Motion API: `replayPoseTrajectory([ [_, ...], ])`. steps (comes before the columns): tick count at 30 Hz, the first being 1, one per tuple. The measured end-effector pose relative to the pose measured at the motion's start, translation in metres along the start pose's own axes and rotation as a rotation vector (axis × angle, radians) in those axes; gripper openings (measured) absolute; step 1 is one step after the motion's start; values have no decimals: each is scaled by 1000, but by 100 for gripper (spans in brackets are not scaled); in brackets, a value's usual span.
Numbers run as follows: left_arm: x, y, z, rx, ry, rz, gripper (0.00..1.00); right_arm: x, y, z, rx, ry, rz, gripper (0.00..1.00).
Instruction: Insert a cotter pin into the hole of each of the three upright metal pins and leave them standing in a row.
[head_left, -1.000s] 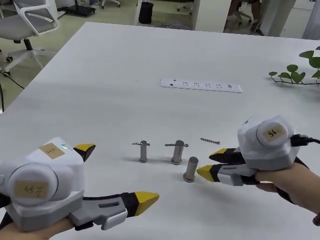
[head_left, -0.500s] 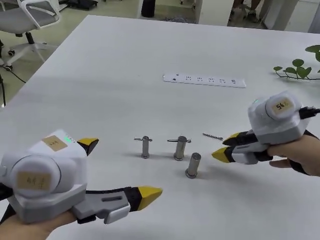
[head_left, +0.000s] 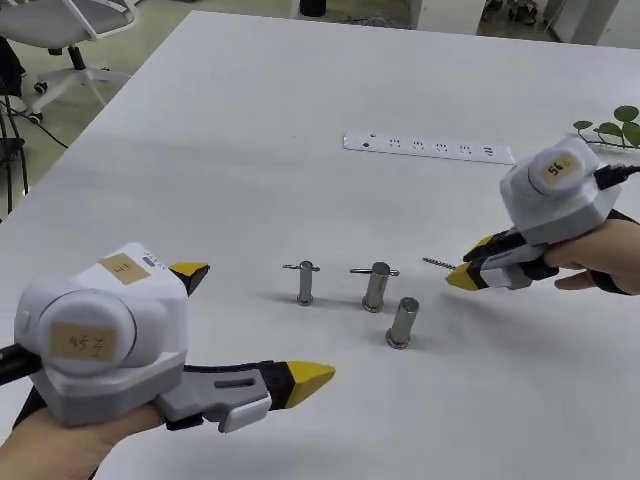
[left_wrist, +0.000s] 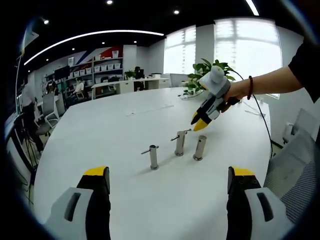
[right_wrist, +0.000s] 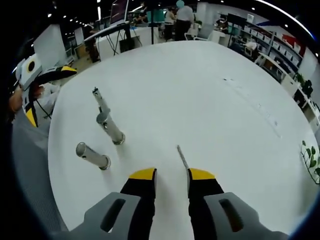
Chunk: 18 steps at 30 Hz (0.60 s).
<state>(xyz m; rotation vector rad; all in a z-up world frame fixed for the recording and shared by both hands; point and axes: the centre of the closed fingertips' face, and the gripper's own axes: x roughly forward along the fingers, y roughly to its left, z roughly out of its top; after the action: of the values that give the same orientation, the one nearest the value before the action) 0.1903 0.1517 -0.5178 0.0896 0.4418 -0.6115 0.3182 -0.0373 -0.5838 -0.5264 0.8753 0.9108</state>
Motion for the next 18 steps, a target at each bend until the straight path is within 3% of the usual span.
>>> replayPoseTrajectory([
  [5, 1, -3, 3, -4, -17, -15, 97, 6, -10, -2, -20, 40, 0, 17],
  [11, 3, -3, -1, 1, -2, -16, 97, 21, -23, -6, -22, 68, 13, 13],
  [18, 3, -2, -3, -4, 5, -14, 96, 28, -22, -11, -34, 91, 23, 10],
])
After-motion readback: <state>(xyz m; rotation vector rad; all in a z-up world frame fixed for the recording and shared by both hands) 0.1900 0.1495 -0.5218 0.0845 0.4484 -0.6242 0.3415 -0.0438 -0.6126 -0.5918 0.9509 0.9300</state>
